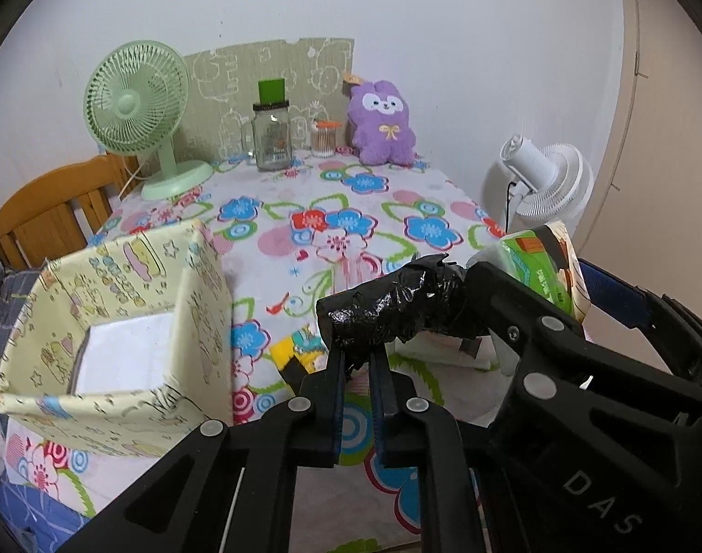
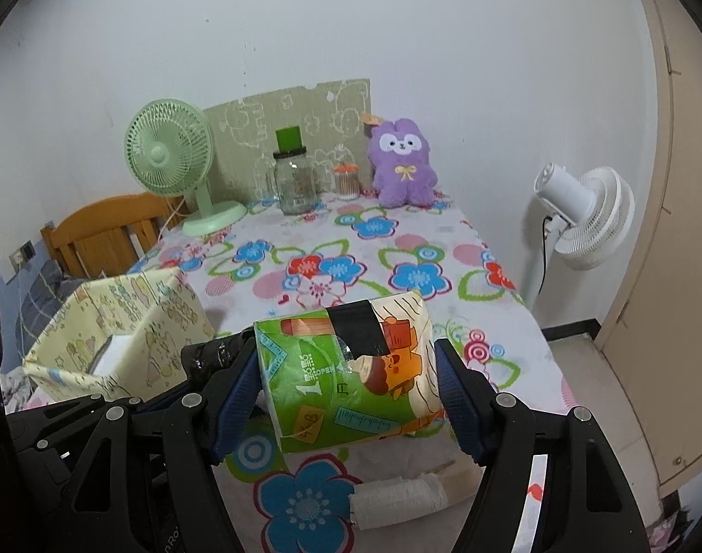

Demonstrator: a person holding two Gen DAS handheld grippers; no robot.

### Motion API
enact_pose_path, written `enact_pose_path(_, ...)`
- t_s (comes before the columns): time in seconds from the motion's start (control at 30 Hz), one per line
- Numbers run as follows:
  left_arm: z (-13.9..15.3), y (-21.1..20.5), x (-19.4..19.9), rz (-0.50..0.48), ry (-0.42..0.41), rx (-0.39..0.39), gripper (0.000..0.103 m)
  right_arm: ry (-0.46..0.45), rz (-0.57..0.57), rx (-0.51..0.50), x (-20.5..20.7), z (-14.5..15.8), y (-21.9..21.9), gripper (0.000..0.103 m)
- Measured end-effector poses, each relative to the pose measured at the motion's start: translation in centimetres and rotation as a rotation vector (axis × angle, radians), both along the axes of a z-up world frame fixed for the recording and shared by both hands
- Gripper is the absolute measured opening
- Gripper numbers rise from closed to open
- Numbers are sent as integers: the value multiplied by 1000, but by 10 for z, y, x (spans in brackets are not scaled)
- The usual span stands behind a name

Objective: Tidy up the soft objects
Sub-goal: 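Close the right tool on the green tissue pack while the left tool grasps the black bundle, then carry the green pack with the right tool and black bundle with the left tool into the box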

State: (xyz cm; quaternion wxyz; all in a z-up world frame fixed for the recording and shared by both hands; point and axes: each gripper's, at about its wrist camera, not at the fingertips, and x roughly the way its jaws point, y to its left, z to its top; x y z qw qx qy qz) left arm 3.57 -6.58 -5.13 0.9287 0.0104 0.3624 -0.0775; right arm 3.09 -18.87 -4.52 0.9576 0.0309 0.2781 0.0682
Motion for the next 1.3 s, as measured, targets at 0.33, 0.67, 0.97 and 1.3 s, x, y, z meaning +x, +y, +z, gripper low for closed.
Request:
enact_pose_path(0.33, 28, 4, -2, -2, -48, -4, 7, -49, -5, -4, -5, 30, 3, 75)
enact_pose_path(0.67, 39, 8, -1, 7, -73, 0, 7, -67, -2, -2, -4, 43, 8, 75)
enact_pose_path(0.97, 48, 21, 5, 32, -85, 2, 7, -77, 12, -13, 2, 52, 21, 75)
enact_pose_path(1.3, 55, 50, 13, 69, -87, 23, 7, -64, 47, -23, 13, 59, 51, 75)
